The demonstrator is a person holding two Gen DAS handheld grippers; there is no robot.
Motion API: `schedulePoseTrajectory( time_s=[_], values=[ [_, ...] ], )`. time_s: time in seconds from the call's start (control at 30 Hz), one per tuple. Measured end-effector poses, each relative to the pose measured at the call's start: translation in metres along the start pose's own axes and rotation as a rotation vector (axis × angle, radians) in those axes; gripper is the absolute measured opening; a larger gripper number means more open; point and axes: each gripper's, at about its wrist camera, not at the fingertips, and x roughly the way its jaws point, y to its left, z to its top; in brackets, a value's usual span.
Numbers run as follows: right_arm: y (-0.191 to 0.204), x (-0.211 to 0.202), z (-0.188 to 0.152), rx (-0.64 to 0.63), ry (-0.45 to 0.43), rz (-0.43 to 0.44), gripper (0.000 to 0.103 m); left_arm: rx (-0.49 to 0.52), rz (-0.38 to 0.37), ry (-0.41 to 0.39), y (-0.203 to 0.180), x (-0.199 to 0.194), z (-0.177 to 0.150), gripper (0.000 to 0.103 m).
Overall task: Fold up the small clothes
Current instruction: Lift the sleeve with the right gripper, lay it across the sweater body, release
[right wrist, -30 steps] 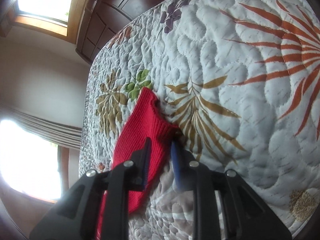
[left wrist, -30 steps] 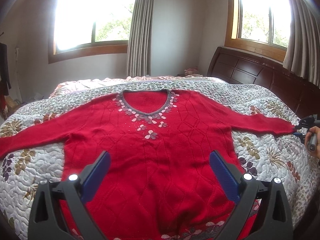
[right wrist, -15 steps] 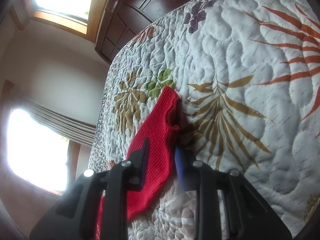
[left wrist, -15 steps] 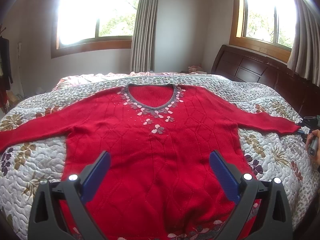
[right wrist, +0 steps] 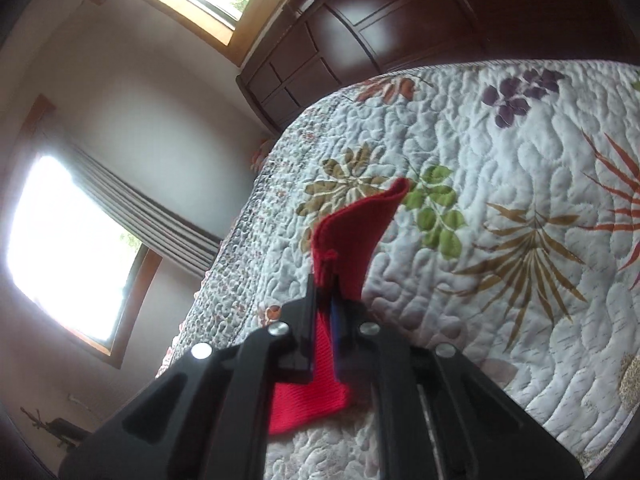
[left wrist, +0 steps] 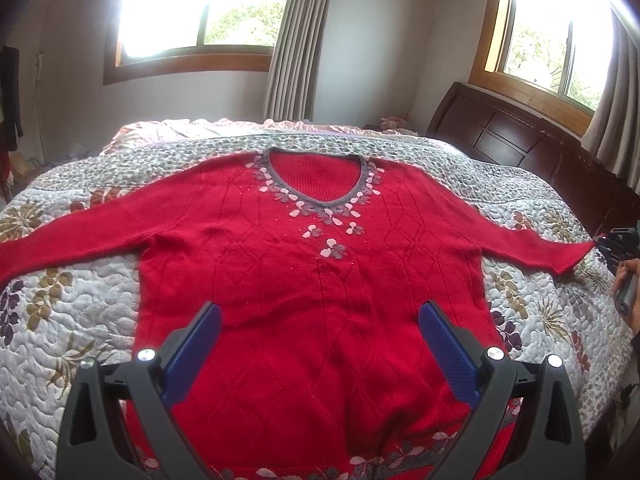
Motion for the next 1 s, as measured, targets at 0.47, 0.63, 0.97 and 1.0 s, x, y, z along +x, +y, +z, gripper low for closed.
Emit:
schedulePoseTrajectory(
  time_s=[0.47,0.63,0.97,1.0],
  values=[
    [0.158,-0.03,-0.037,-0.323,-0.007,0.107,0.004,-0.104,-0.107,0.058,0.037,-0.008,0.016,0.099],
    [0.222,-0.031,-0.071,-0.422,0.011,0.147,0.004,-0.151,-0.15,0.072,0.057,-0.012,0.019,0.099],
    [0.339,-0.018,-0.163,-0.638,0.064,0.22,0.004,-0.221,-0.172,0.068,0.102,-0.023,0.022,0.099],
    [0.349,-0.015,-0.174,-0.655,0.076,0.227,0.004,-0.223,-0.172,0.068,0.107,-0.024,0.023,0.099]
  ],
)
